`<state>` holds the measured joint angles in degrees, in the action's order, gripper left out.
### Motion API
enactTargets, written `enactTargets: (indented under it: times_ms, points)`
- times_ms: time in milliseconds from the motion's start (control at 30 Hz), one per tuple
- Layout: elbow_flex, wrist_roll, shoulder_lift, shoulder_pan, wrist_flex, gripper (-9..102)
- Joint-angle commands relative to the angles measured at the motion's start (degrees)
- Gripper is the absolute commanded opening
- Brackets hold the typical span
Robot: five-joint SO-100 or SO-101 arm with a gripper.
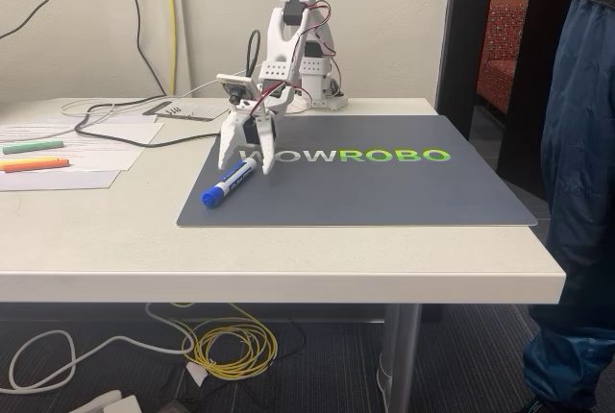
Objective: Pick up the blue marker.
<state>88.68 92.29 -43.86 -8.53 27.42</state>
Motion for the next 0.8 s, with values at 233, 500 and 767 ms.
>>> enactTargets:
  times_ms: [233,500,767]
  points:
    - [-4.04,1.14,4.22,-1.23,5.80,33]
    - [-2.64,0.97,5.54,-1.05,10.02,33]
    - [-3.43,3.69,6.86,-0.35,11.87,30]
